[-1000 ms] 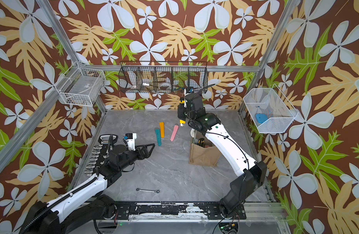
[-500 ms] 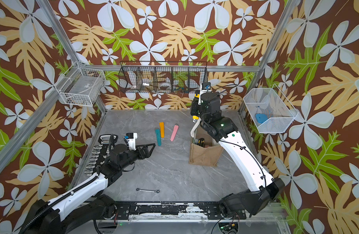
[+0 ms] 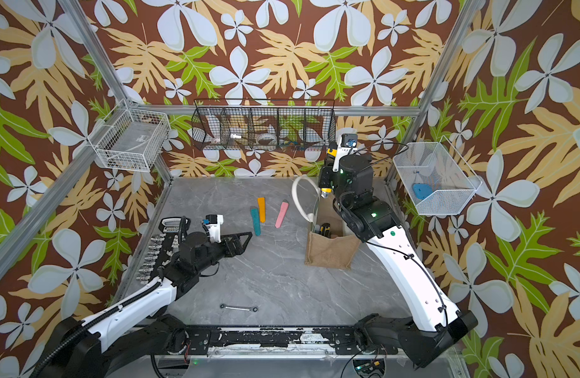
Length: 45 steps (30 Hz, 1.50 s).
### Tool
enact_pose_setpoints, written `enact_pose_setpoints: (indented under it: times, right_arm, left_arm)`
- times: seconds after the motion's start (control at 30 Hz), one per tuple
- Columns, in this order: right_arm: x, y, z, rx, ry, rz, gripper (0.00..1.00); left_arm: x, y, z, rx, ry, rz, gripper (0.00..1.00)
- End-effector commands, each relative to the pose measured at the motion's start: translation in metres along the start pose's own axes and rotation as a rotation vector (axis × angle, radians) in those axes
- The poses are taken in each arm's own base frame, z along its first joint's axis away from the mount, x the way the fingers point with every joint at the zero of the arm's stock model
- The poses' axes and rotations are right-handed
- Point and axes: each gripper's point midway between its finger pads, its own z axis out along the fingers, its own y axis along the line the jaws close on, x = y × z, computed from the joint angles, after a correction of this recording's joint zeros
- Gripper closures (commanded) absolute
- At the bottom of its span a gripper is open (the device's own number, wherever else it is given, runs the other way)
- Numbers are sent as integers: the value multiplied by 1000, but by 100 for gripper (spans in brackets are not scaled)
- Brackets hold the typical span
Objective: Place the art knife into the pouch
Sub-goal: Place the utility knife in the pouch.
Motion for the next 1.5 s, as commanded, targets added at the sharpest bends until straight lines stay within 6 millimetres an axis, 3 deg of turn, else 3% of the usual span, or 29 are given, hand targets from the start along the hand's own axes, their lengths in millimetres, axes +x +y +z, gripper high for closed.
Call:
enact_pose_setpoints:
  times: [0.0,0.33,0.47,0.63,0.83,0.97,1.2,1.47]
  right_arm:
    - [13,-11,6,49,4,12,81]
    - [124,-54,45,123,225,114,85]
    - [154,-58,49,143,293,106,85]
    - [174,-57,49,139,347,120,82]
    - [166,-65,38,171,348,98,33]
    - [153,-59,29,132,321,125,17]
    - [139,-49,18,66,307,147,10]
    - [111,-2,6,-47,276,74,10]
  left_arm:
    - [-8,-8,1,33,-23,0,0]
    - [-4,-5,2,25,-12,-4,0]
    - [-4,-5,3,23,-11,-6,0]
    - [-4,-5,5,27,-7,-7,0]
    - [-1,-7,6,38,7,-9,0]
    - [0,-2,7,24,1,-15,0]
    - [4,-1,13,25,21,-24,0]
    - [3,-8,15,59,26,-35,0]
